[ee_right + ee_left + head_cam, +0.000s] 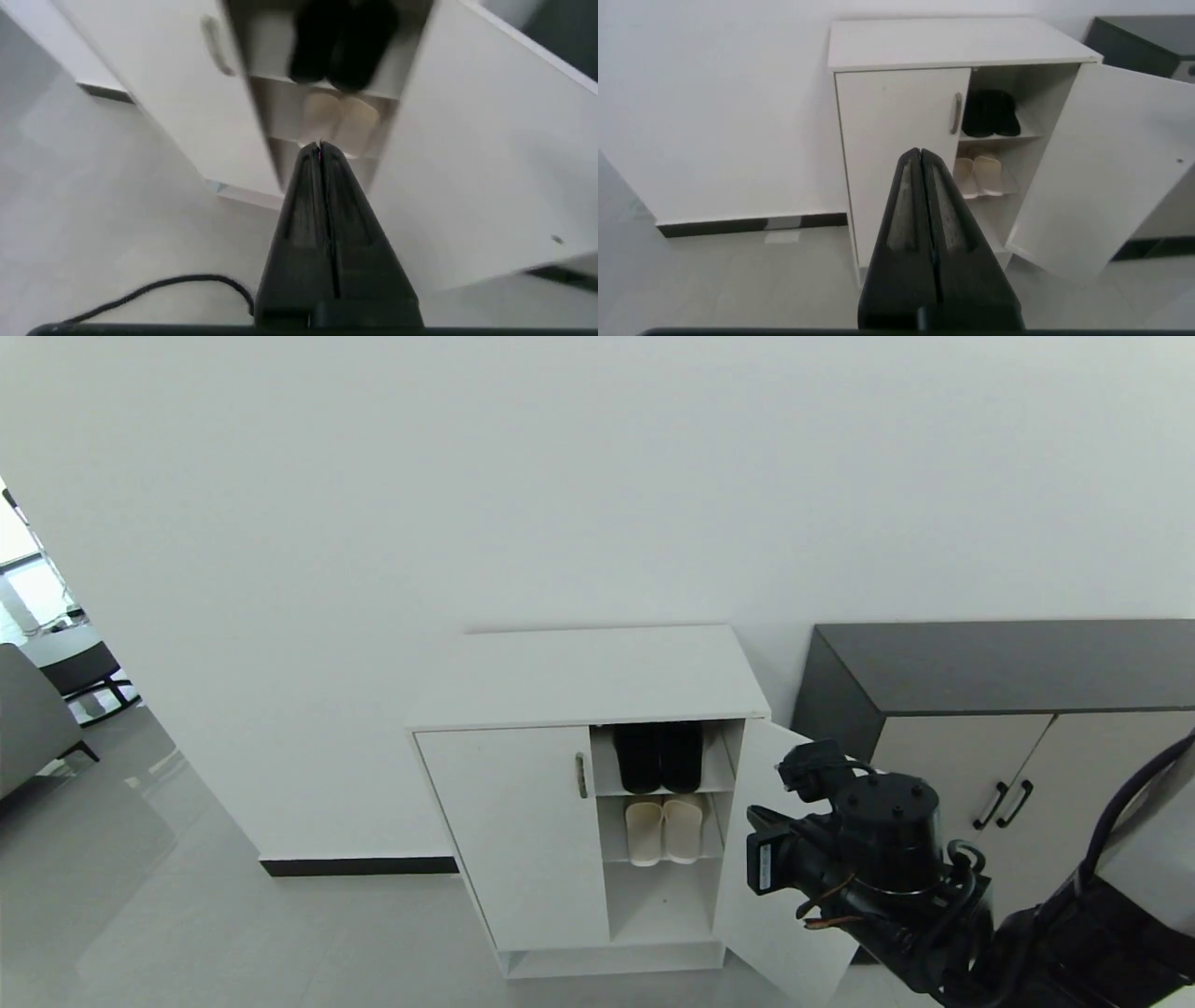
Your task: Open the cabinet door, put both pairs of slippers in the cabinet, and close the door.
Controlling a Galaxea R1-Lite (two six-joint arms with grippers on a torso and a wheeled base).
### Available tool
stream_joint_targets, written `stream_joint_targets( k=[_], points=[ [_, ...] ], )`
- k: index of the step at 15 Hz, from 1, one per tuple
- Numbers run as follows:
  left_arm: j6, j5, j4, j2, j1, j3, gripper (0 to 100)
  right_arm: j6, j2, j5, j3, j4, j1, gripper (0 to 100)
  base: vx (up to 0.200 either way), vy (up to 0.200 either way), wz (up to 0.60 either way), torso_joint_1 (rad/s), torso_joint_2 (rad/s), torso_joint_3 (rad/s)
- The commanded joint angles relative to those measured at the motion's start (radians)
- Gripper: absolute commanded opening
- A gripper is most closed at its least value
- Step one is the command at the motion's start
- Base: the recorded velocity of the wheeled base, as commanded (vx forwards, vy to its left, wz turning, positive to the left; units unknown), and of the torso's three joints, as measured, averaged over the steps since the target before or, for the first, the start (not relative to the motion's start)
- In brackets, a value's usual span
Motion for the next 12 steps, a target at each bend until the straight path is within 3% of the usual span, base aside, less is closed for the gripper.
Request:
stream_joint_targets(
  k=[1,3,8,10,12],
  points=[
    [-0.001,0.0,-0.001,0.001,0.0,0.0,0,0.0,0.012,0.001,0.007,-0.002,0.0,0,0.0,0.0,0.0,0.0,0.0,0.0],
    [-0.001,0.0,-0.001,0.001,0.0,0.0,0,-0.042,0.007,-0.002,0.013,-0.008,-0.022,0,0.0,0.0,0.0,0.0,0.0,0.0],
    [0.002,0.002,-0.001,0.001,0.0,0.0,0,-0.152,-0.005,0.004,-0.007,-0.039,-0.243,0,0.0,0.0,0.0,0.0,0.0,0.0],
    [0.002,0.002,-0.001,0.001,0.0,0.0,0,-0.152,-0.002,0.015,-0.007,-0.039,-0.244,0,-0.1,0.0,0.0,0.004,0.0,0.001],
    [0.001,0.002,-0.001,0.001,0.0,0.0,0,-0.144,-0.001,0.015,0.0,-0.041,-0.183,0,-0.2,0.0,0.0,0.01,0.01,0.005]
  ],
)
